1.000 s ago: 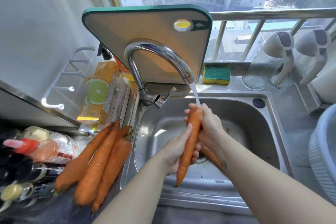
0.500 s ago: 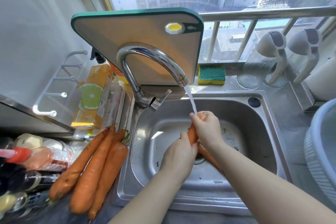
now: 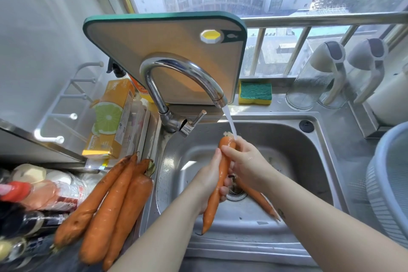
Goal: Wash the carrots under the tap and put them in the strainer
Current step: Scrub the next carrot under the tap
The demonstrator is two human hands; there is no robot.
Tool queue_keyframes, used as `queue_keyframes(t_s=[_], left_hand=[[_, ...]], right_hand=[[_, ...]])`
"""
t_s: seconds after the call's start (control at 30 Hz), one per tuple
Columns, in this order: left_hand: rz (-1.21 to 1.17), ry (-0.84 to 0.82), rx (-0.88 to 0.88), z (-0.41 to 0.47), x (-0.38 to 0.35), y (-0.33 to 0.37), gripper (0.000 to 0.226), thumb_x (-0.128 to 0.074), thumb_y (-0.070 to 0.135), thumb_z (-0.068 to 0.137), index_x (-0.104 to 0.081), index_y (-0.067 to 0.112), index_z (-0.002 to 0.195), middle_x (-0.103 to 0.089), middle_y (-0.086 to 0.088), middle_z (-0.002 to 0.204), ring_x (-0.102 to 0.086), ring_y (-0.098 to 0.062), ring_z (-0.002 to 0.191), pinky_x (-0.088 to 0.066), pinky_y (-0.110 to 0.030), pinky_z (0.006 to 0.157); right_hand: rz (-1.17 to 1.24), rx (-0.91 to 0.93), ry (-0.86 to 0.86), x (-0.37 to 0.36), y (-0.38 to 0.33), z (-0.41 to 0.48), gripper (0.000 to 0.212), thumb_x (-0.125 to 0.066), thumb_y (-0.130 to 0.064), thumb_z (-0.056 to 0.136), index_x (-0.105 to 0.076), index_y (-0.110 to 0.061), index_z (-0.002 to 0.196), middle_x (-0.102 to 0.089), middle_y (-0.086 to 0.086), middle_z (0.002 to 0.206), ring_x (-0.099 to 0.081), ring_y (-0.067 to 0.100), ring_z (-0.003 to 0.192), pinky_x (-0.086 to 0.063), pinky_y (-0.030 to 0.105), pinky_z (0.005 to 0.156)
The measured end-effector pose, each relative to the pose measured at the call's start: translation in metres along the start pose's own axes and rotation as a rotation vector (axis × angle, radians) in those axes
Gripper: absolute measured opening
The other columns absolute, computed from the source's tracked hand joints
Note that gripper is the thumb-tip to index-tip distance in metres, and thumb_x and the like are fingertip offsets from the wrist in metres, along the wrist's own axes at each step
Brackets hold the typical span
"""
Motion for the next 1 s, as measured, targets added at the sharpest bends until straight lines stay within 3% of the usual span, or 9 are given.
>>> queue_keyframes(t_s=[0.13, 0.2, 0.4, 0.47, 0.57, 0.73, 0.87, 0.93, 1.0], left_hand=[[0.514, 0.133, -0.178, 0.005, 0.006, 0.005, 0.056, -0.025, 0.061, 0.095, -0.055, 0.015, 0.08, -0.051, -0.001, 0.056, -0.044, -0.012, 0.04, -0.037, -0.02, 0.046], [0.58, 0.12, -0.227, 0.006, 0.004, 0.005, 0.054, -0.026, 0.059, 0.096, -0.054, 0.015, 0.081, -0.051, 0.0, 0.057, -0.045, -0.012, 0.041, -0.038, -0.022, 0.048], [0.179, -0.061, -0.03, 0.004, 0.013, -0.003, 0.056, -0.028, 0.065, 0.093, -0.052, 0.016, 0.085, -0.046, 0.002, 0.054, -0.036, -0.008, 0.038, -0.032, -0.018, 0.043], [0.076, -0.156, 0.068, -0.001, 0.012, -0.003, 0.055, -0.028, 0.066, 0.091, -0.049, 0.016, 0.085, -0.043, 0.003, 0.053, -0.034, -0.005, 0.036, -0.03, -0.016, 0.04], [0.169, -0.182, 0.084, -0.004, 0.014, 0.001, 0.055, -0.029, 0.066, 0.091, -0.05, 0.015, 0.087, -0.044, 0.003, 0.054, -0.035, -0.005, 0.036, -0.033, -0.017, 0.04], [0.75, 0.07, -0.255, 0.003, 0.015, 0.017, 0.043, -0.032, 0.058, 0.095, -0.052, 0.021, 0.083, -0.055, -0.001, 0.063, -0.053, -0.017, 0.049, -0.045, -0.03, 0.053], [1.104, 0.342, -0.386, -0.005, 0.009, 0.025, 0.037, -0.04, 0.051, 0.096, -0.048, 0.016, 0.104, -0.065, -0.011, 0.099, -0.062, -0.034, 0.093, -0.041, -0.036, 0.066], [1.183, 0.382, -0.471, -0.008, 0.001, 0.026, 0.033, -0.04, 0.041, 0.098, -0.046, 0.011, 0.11, -0.064, -0.011, 0.105, -0.06, -0.033, 0.098, -0.036, -0.034, 0.065], [1.157, 0.372, -0.509, -0.01, -0.005, 0.024, 0.031, -0.041, 0.039, 0.097, -0.045, 0.011, 0.111, -0.063, -0.01, 0.106, -0.059, -0.032, 0.099, -0.036, -0.034, 0.065]], right_hand=[[-0.002, 0.021, 0.214, 0.008, 0.005, 0.003, 0.012, -0.053, -0.011, 0.095, -0.052, -0.007, 0.085, -0.054, 0.012, 0.069, -0.057, 0.023, 0.063, -0.046, 0.041, 0.066], [0.084, 0.014, 0.308, 0.011, 0.009, 0.004, 0.022, -0.05, -0.021, 0.098, -0.055, -0.006, 0.082, -0.058, 0.008, 0.065, -0.061, 0.021, 0.061, -0.051, 0.039, 0.065], [0.478, -0.118, 0.058, 0.003, 0.011, -0.003, 0.024, -0.041, -0.021, 0.1, -0.058, -0.006, 0.108, -0.062, 0.015, 0.1, -0.062, 0.025, 0.083, -0.049, 0.034, 0.06], [0.553, -0.168, -0.042, 0.001, 0.009, -0.007, 0.024, -0.048, -0.017, 0.093, -0.059, -0.007, 0.112, -0.065, 0.016, 0.104, -0.067, 0.023, 0.084, -0.048, 0.035, 0.069], [0.585, -0.205, -0.079, 0.0, 0.006, -0.008, 0.028, -0.059, -0.012, 0.079, -0.062, -0.009, 0.107, -0.069, 0.014, 0.098, -0.069, 0.023, 0.083, -0.055, 0.034, 0.071], [0.353, -0.104, 0.119, 0.004, 0.005, 0.002, 0.03, -0.067, 0.005, 0.08, -0.054, -0.008, 0.104, -0.06, 0.013, 0.087, -0.064, 0.022, 0.074, -0.055, 0.036, 0.071], [-0.239, 0.018, 0.303, 0.015, -0.002, 0.001, 0.049, -0.076, -0.015, 0.072, -0.048, -0.02, 0.112, -0.059, 0.007, 0.101, -0.061, 0.021, 0.09, -0.053, 0.039, 0.087], [-0.372, 0.125, 0.439, 0.021, -0.011, -0.001, 0.031, -0.07, -0.021, 0.082, -0.051, -0.018, 0.106, -0.062, 0.005, 0.099, -0.061, 0.019, 0.091, -0.051, 0.036, 0.086], [-0.262, 0.161, 0.519, 0.024, -0.014, -0.002, 0.014, -0.062, -0.026, 0.089, -0.057, -0.013, 0.089, -0.066, 0.003, 0.08, -0.063, 0.021, 0.078, -0.053, 0.04, 0.081]])
Point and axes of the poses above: each hand's wrist, its own z-axis towards the middle knuckle, its own x-axis out of the back of the hand, y = z × x, the point moved 7 cm from there along z, towards the middle knuckle
